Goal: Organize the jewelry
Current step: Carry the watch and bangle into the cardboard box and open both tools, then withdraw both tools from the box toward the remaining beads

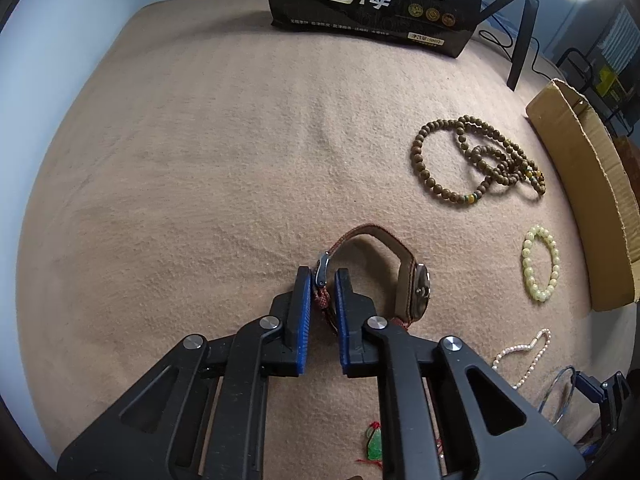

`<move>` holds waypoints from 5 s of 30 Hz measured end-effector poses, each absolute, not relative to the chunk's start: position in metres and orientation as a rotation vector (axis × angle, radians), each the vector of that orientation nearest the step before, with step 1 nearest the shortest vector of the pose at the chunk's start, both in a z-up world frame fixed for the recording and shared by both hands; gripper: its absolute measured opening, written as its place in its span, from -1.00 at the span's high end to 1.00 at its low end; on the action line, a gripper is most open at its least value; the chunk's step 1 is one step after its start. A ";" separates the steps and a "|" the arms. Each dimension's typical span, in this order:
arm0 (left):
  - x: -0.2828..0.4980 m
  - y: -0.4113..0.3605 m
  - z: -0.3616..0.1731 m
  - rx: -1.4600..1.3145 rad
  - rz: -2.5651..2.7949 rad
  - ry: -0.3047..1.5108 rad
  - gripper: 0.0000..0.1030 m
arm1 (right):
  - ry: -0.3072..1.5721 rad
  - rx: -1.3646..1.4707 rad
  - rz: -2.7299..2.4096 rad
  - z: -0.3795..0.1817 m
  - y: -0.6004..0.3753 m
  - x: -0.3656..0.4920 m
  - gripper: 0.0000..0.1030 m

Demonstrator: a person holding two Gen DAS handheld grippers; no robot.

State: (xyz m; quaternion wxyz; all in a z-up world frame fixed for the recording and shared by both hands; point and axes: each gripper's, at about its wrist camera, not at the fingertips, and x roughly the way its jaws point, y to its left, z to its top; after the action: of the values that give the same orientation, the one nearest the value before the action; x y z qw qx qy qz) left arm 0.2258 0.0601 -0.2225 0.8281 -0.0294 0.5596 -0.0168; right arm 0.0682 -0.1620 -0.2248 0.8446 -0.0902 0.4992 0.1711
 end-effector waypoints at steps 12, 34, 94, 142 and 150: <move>0.223 0.065 -0.202 -0.086 -0.022 1.133 0.82 | 0.960 -0.175 0.364 -0.191 -0.163 0.069 -0.43; 0.228 -0.001 -0.134 -0.156 -0.176 1.000 0.82 | 0.849 -0.061 0.198 -0.135 -0.238 0.103 -0.44; 0.253 -0.145 -0.115 -0.050 -0.324 0.920 0.72 | 0.841 -0.019 0.022 -0.134 -0.330 0.154 -0.89; 0.226 0.037 -0.111 -0.066 -0.161 0.928 0.08 | 0.963 -0.174 0.392 -0.180 -0.147 0.113 -0.73; 0.227 0.037 -0.114 -0.065 -0.176 0.933 0.08 | 0.994 -0.300 0.458 -0.202 -0.122 0.110 -0.58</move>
State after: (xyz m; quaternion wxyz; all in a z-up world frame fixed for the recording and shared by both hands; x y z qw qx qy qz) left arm 0.2265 0.0366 -0.1138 0.8889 -0.0312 0.4492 -0.0847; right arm 0.1095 -0.1215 -0.2016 0.8433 -0.1423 0.4707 0.2170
